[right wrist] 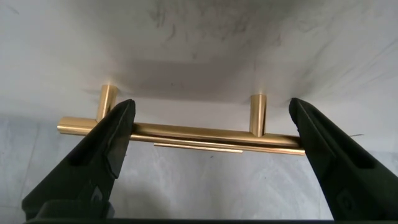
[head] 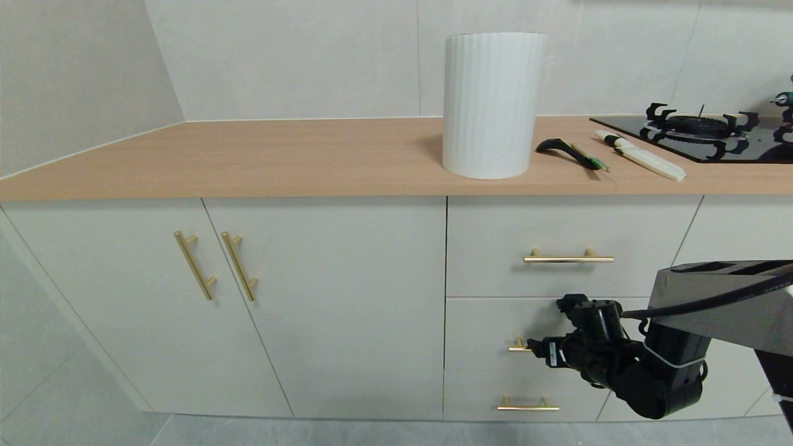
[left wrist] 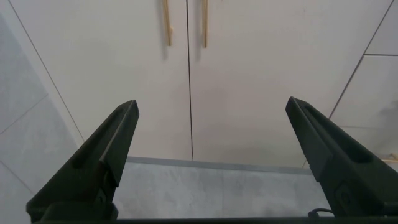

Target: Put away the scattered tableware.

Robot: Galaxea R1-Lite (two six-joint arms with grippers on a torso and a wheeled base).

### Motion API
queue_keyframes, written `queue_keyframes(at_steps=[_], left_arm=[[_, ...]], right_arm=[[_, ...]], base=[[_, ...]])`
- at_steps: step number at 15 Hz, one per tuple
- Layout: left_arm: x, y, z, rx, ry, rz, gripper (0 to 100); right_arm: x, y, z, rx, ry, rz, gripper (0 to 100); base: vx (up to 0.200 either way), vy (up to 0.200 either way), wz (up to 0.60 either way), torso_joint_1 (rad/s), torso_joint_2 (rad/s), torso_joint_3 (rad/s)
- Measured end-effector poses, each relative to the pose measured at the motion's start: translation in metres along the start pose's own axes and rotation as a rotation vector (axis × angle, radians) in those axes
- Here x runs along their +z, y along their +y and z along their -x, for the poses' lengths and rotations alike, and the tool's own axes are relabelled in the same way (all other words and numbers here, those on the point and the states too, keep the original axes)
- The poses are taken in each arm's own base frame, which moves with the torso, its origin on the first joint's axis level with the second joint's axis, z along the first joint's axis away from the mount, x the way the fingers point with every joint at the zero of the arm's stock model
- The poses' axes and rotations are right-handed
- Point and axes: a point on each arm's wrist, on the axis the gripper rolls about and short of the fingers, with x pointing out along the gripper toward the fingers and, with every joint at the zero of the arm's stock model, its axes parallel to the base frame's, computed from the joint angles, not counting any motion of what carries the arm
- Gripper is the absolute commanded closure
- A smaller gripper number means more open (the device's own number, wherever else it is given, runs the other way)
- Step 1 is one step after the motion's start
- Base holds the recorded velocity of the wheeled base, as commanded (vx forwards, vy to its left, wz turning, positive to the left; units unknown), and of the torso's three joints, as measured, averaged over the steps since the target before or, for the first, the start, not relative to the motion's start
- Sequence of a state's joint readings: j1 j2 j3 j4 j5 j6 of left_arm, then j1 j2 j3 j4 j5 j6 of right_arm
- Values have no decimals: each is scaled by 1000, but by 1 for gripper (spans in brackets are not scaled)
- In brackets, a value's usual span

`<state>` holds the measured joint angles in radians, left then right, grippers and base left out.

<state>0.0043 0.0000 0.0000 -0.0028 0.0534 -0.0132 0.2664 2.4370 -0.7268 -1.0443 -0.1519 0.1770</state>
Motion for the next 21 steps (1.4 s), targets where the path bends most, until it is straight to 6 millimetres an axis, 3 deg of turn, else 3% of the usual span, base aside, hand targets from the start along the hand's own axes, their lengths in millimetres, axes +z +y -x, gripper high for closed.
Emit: queue_keyframes(at_steps=[7,10,13,19,21], left_arm=[[0,0,0,0,0,0,0],[0,0,0,0,0,0,0],[0,0,0,0,0,0,0],[0,0,0,0,0,0,0],[0,0,0,0,0,0,0]], right_arm=[[-7,-1,5,-5,33,11,0],[-12,-1,23,0,87,30,0],[-7,-1,59,23,175,57,0],[53,6,174,106,152,81,0],[70,9,199,138,67,72,0]], base=[[0,0,0,0,0,0],[0,0,0,0,0,0],[0,0,0,0,0,0],[0,0,0,0,0,0],[0,0,0,0,0,0]])
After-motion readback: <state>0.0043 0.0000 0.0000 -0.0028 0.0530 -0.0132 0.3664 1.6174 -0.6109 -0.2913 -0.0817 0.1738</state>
